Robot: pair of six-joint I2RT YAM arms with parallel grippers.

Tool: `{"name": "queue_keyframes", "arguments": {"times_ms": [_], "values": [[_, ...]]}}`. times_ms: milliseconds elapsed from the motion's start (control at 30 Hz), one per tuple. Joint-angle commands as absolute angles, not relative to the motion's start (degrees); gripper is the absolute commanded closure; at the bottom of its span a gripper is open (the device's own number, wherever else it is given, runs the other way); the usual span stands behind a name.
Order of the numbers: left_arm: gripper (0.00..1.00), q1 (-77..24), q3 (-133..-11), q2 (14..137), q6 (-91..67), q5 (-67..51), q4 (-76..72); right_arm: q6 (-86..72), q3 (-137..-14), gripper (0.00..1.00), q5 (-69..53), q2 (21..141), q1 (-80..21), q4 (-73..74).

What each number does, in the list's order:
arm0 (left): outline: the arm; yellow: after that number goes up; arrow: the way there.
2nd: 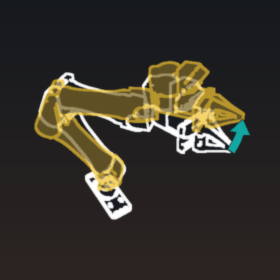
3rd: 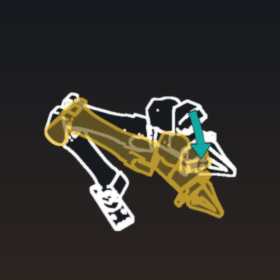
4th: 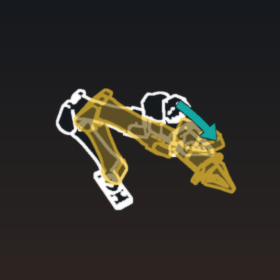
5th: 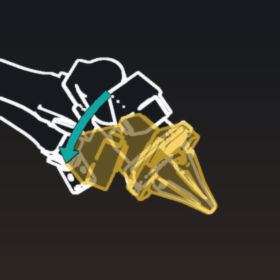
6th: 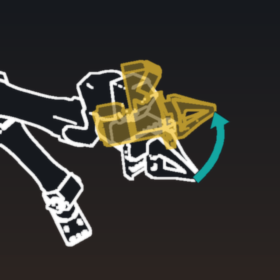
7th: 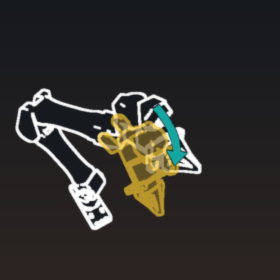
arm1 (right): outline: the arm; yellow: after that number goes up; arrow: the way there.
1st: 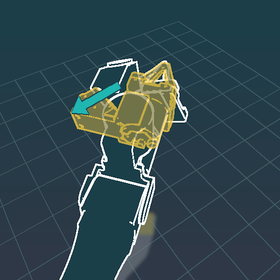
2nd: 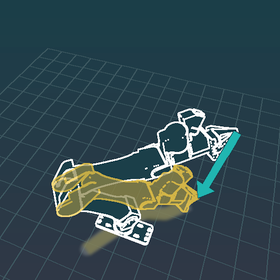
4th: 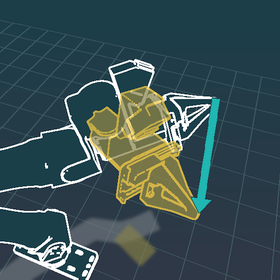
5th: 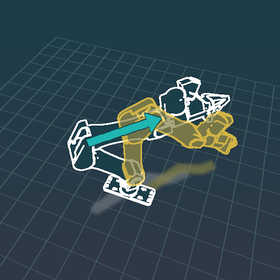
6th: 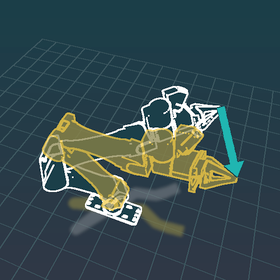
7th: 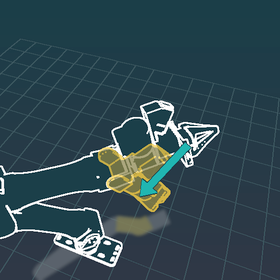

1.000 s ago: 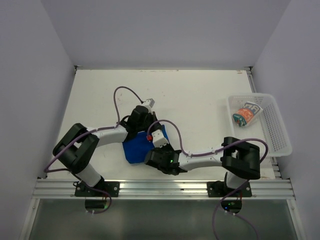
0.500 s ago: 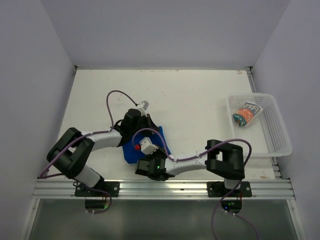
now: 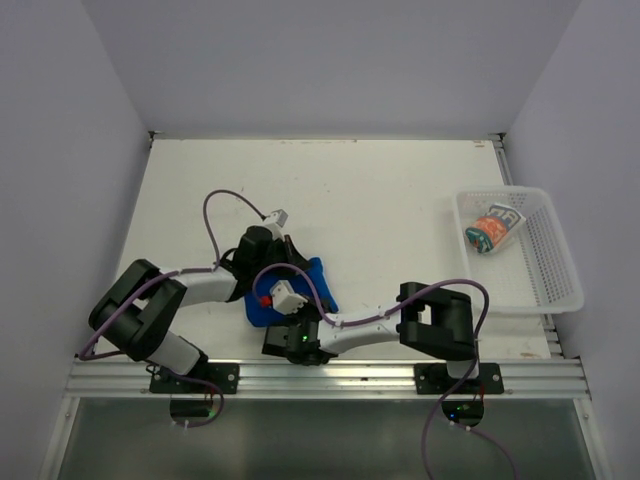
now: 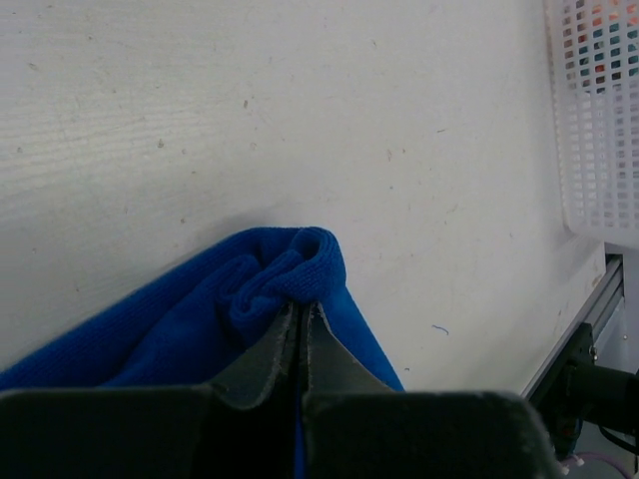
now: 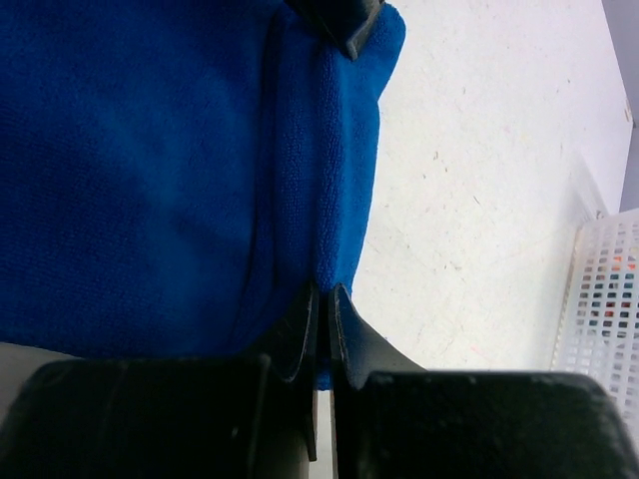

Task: Roll the towels
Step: Roll the towel

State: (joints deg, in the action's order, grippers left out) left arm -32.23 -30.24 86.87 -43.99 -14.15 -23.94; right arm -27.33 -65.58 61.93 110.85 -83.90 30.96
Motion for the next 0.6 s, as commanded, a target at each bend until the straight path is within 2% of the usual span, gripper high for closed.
{"name": "queue_keyframes", "arguments": {"times_ms": [0,267,433,567], "values": [[1.00,-30.76,-28.83,85.69,-43.07,-10.72,-26.28,-28.65,-67.67,1.00,59.86,110.57,-84.73,32.26],[1.00,-30.50,-26.72,88.33,-42.89,-10.02,-27.42,-30.67,-67.59,0.92,55.55,104.60,-84.55,30.15],[1.00,-30.41,-26.11,90.26,-42.80,-10.19,-28.82,-31.99,-66.27,0.76,50.81,98.54,-83.50,27.52],[1.00,-30.41,-25.93,90.79,-42.80,-10.28,-29.00,-34.36,-63.11,0.73,47.91,91.95,-81.83,24.70]]}}
